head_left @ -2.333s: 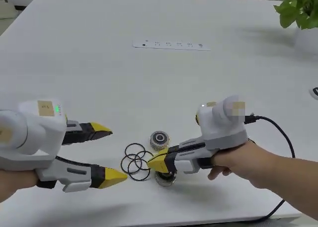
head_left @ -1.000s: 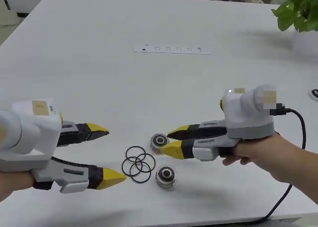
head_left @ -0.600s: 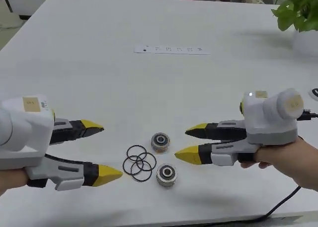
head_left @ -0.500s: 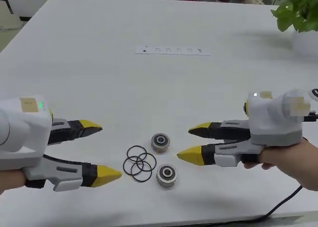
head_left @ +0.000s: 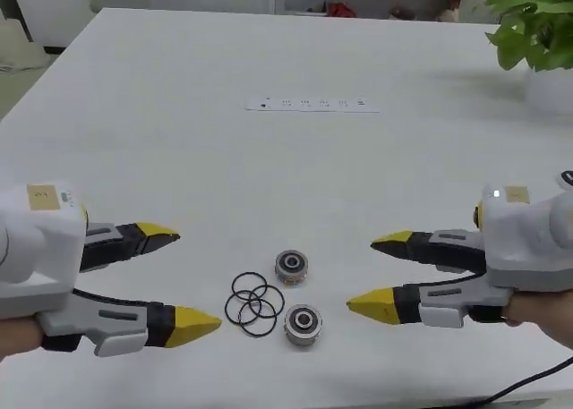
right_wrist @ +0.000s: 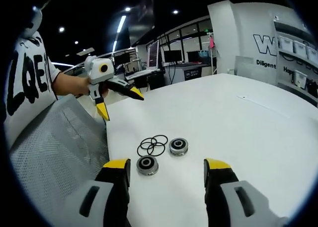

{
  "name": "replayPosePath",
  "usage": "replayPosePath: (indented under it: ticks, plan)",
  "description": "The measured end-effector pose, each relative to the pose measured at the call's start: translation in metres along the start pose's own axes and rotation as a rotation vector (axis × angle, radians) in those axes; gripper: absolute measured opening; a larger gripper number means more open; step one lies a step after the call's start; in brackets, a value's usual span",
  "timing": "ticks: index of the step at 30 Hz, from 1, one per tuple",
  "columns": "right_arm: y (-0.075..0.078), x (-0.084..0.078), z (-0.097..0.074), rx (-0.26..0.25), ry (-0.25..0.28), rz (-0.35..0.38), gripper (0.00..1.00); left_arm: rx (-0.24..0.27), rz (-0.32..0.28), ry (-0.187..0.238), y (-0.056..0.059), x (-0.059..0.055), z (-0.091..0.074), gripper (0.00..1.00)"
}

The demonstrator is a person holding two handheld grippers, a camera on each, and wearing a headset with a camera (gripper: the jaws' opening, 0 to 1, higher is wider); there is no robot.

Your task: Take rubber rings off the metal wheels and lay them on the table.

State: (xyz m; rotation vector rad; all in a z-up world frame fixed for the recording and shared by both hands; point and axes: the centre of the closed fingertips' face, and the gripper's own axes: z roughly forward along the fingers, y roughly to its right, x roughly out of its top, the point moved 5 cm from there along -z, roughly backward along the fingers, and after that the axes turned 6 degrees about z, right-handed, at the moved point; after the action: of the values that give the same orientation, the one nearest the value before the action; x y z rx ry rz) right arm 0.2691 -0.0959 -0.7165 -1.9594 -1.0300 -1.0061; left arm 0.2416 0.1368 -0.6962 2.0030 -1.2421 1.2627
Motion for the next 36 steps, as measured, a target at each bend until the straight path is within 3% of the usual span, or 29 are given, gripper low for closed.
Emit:
replayPosePath:
  ticks: [15,36]
  plan:
    - [-0.007,-0.005,-0.011,-0.027,-0.015,-0.029,0.60,0.040,-0.013,0.000,0.002,-0.006,-0.011,0.72]
    - [-0.002,-0.008,-0.016,-0.038,-0.017,-0.024,0.60,0.060,-0.013,0.000,0.000,-0.007,-0.016,0.72]
